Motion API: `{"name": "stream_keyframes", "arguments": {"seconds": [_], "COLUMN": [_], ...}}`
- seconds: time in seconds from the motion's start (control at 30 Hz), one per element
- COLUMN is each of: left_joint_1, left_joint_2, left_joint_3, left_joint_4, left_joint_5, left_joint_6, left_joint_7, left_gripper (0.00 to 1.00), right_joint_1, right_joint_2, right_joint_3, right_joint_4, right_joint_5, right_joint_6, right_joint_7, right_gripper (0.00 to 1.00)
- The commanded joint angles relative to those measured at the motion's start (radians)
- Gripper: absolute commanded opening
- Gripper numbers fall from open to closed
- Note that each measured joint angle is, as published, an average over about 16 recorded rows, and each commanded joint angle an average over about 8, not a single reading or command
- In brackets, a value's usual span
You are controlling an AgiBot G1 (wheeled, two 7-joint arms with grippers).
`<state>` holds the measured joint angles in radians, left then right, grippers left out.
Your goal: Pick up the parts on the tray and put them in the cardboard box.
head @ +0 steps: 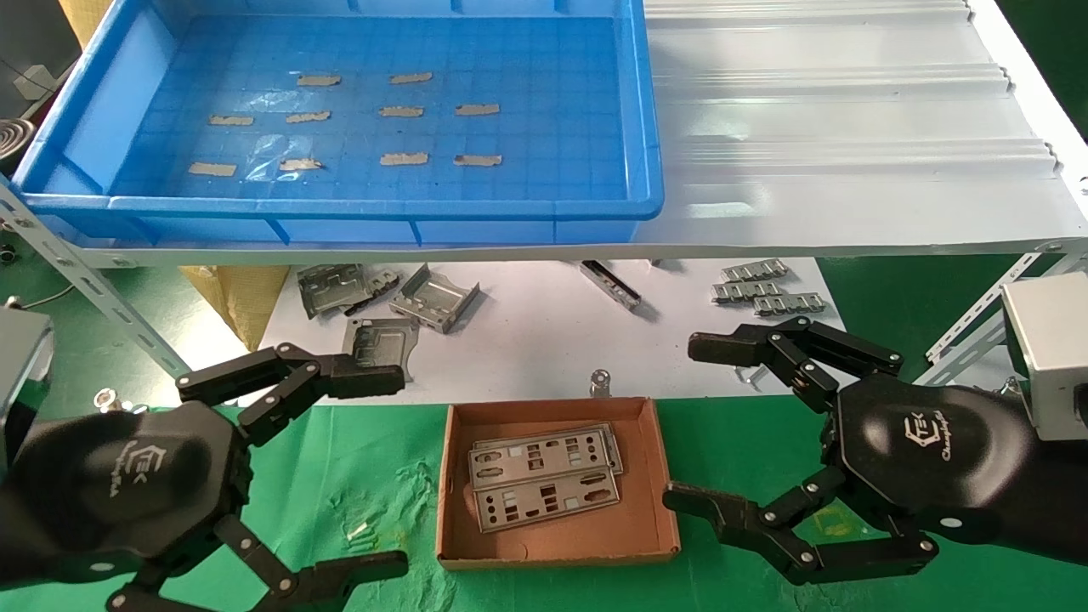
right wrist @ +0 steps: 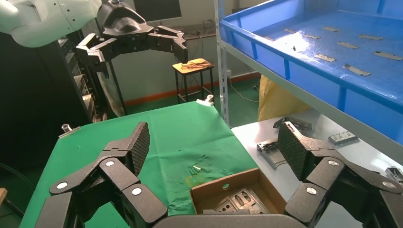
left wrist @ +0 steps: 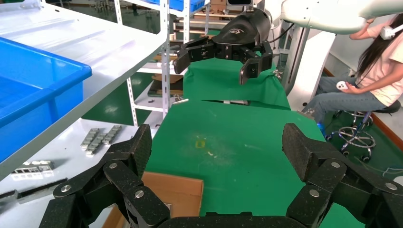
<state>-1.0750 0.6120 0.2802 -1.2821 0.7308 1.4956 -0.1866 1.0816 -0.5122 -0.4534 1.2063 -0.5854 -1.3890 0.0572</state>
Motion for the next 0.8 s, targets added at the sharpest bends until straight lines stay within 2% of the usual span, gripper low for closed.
{"name": "stream_keyframes", "arguments": {"seconds": [0.03,0.8], "left_joint_1": [0.0,0.0], "left_joint_2": [0.0,0.0], "left_joint_3": [0.0,0.0], "left_joint_4": [0.0,0.0], "left_joint_5": [0.0,0.0], "left_joint_6": [0.0,0.0], "left_joint_7": [0.0,0.0], "left_gripper": [1.0,1.0], "right_joint_1": [0.0,0.0], "right_joint_2": [0.0,0.0], "right_joint_3": [0.0,0.0], "right_joint_4": [0.0,0.0], "right_joint_5": [0.0,0.0], "right_joint_6": [0.0,0.0], "right_joint_7": [0.0,0.0], "right_gripper": [1.0,1.0]}}
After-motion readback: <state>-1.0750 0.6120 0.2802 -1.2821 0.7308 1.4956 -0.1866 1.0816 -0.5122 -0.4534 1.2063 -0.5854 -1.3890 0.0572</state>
